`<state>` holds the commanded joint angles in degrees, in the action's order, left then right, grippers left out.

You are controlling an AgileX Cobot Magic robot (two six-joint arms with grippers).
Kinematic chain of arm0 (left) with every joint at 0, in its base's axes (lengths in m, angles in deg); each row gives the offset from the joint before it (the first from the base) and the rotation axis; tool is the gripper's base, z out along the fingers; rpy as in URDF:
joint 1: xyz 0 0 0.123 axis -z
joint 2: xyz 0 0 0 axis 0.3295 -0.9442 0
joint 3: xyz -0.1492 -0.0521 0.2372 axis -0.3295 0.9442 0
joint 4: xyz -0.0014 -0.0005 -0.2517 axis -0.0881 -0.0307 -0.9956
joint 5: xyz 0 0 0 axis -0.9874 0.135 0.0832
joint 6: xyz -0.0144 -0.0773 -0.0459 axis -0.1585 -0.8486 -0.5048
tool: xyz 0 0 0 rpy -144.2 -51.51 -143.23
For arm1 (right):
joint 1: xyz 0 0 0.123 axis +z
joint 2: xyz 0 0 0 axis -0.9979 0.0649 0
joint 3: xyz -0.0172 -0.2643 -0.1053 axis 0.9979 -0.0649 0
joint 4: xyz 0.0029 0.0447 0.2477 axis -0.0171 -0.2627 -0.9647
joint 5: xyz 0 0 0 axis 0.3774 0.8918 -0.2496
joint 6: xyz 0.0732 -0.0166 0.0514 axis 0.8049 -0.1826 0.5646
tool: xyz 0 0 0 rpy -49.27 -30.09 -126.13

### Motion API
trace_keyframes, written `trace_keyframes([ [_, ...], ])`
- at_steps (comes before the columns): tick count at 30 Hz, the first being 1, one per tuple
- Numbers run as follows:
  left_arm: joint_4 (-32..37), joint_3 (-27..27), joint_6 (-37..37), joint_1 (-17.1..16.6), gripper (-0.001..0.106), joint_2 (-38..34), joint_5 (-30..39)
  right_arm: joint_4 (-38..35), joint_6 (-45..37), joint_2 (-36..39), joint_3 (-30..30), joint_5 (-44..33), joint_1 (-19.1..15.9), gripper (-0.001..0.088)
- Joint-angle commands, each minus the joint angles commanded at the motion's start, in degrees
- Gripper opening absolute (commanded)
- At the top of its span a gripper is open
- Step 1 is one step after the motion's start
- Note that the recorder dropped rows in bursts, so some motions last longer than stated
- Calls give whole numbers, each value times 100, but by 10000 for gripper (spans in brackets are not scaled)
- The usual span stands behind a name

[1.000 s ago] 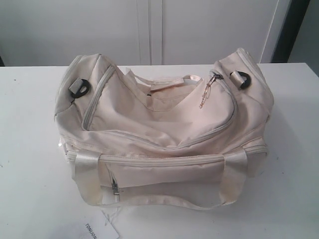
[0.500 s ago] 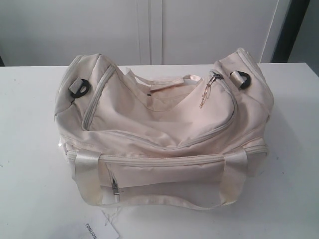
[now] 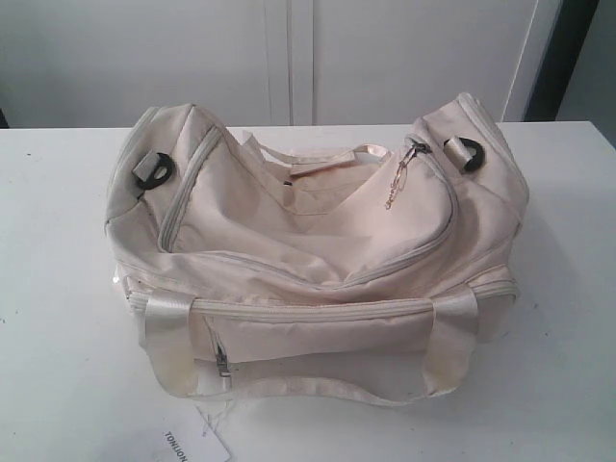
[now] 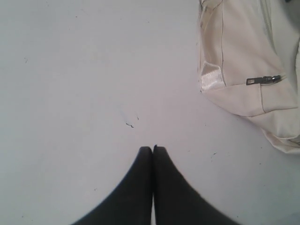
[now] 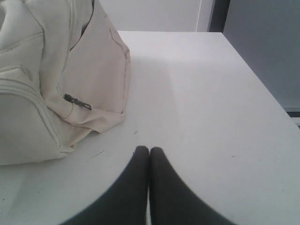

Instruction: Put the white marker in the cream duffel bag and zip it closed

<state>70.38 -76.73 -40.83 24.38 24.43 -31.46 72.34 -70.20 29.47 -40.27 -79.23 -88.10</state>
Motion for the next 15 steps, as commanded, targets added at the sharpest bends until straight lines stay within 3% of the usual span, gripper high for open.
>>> trace_keyframes([
  [8, 27, 886, -10, 0, 0, 1609, 42, 0, 0, 0, 0, 0, 0, 0],
  [15, 41, 1726, 1, 0, 0, 2411, -202, 0, 0, 0, 0, 0, 0, 0],
])
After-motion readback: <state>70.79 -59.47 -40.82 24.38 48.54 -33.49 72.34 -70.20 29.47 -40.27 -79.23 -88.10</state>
